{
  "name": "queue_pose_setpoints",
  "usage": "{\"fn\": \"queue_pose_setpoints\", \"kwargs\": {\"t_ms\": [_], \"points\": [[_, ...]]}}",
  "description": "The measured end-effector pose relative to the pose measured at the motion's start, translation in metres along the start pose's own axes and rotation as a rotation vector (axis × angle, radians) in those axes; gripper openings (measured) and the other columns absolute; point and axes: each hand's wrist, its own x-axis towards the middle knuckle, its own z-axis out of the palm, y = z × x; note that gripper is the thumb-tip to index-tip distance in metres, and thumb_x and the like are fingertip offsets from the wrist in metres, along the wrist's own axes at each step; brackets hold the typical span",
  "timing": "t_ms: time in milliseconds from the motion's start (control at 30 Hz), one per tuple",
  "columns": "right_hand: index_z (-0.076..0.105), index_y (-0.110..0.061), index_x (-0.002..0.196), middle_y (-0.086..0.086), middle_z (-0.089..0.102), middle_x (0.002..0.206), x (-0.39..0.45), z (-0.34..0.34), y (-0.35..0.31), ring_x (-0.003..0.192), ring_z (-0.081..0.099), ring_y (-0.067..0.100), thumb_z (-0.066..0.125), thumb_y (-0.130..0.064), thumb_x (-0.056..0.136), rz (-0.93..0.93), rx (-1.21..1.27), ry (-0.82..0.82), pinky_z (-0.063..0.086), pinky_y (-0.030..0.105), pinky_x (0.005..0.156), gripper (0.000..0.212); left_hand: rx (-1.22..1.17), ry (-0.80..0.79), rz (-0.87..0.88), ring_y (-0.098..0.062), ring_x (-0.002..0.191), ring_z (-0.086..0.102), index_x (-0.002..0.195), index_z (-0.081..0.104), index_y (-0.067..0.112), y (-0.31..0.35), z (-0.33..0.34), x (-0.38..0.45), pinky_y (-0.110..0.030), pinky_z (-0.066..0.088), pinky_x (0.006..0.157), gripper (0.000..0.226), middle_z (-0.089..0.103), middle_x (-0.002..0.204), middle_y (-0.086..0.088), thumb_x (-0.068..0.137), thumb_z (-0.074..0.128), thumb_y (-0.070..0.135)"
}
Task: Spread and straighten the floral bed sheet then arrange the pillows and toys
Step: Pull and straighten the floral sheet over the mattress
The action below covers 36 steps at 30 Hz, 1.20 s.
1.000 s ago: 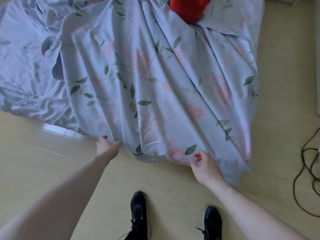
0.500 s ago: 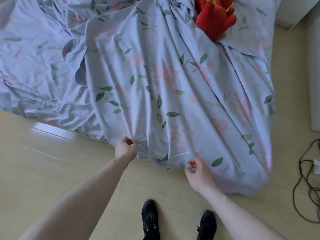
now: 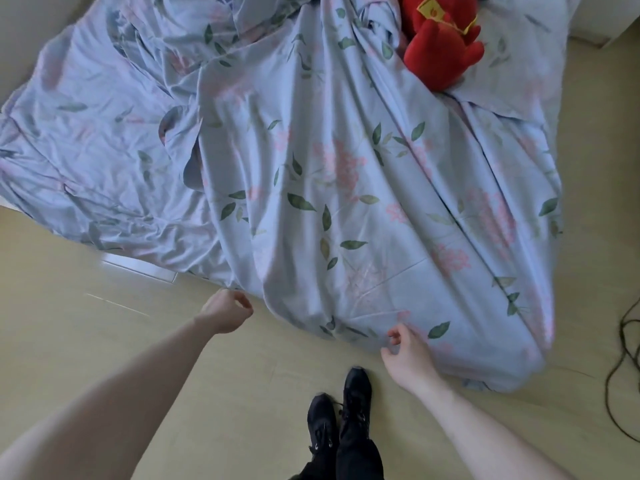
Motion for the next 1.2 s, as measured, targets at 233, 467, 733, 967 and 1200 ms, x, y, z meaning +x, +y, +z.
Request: {"fn": "queue_pose_setpoints", "kwargs": {"t_ms": [233,467,733,967,1200], "points": [[0.049,-0.031,0.117,-0.017,0.052,0.113,0.037,0.008,-0.022,0.098,0.054,0.005,0.061,-0.034,0.094,-0.042,-0.001,-0.003,0.039,0.022,0.073,0.025,-0.347,0.140,-0.232,-0.030,0.111,0.060,0.150,0.041,0.016,-0.007,-0.012,0.070,-0.038,0.051,0.081,0.076,0.046,0.146,-0.008,0.084,0.072,0.037],[0.048,-0.035,0.113,-0.021,0.051,0.108,0.066,0.048,-0.071,0.096,0.055,0.004,0.060,-0.032,0.093,-0.042,0.014,-0.034,0.038,0.018,0.070,0.024,-0.775,0.144,-0.244,-0.021,0.084,0.065,0.107,0.064,0.016,-0.002,-0.004,0.125,-0.026,0.050,0.060,0.032,0.068,0.092,0.002,0.083,0.075,0.033],[0.050,-0.036,0.115,-0.020,0.054,0.114,0.037,0.052,-0.175,0.100,0.055,0.003,0.060,-0.032,0.094,-0.054,0.060,-0.034,0.042,0.023,0.078,0.024,-0.909,0.255,0.008,-0.011,0.073,0.066,0.088,0.070,0.020,-0.017,-0.054,0.057,-0.032,0.051,0.066,0.022,0.074,0.083,0.000,0.093,0.060,0.040],[0.050,-0.032,0.121,-0.017,0.057,0.117,-0.021,0.032,-0.286,0.097,0.061,0.009,0.069,-0.036,0.089,-0.157,0.089,-0.070,0.056,0.034,0.083,0.037,-1.102,0.044,0.140,-0.004,0.083,0.073,0.095,0.076,0.037,-0.011,-0.143,-0.002,-0.016,0.054,0.062,0.016,0.078,0.095,0.010,0.085,0.064,0.037],[0.049,-0.025,0.132,-0.008,0.051,0.127,-0.078,0.015,-0.381,0.116,0.050,0.014,0.075,-0.048,0.081,-0.264,0.048,0.103,0.044,0.031,0.099,0.061,-1.052,-0.021,0.218,-0.011,0.054,0.055,0.068,0.054,0.021,0.010,-0.227,-0.068,-0.024,0.046,0.047,0.026,0.056,0.064,0.002,0.090,0.066,0.022]]}}
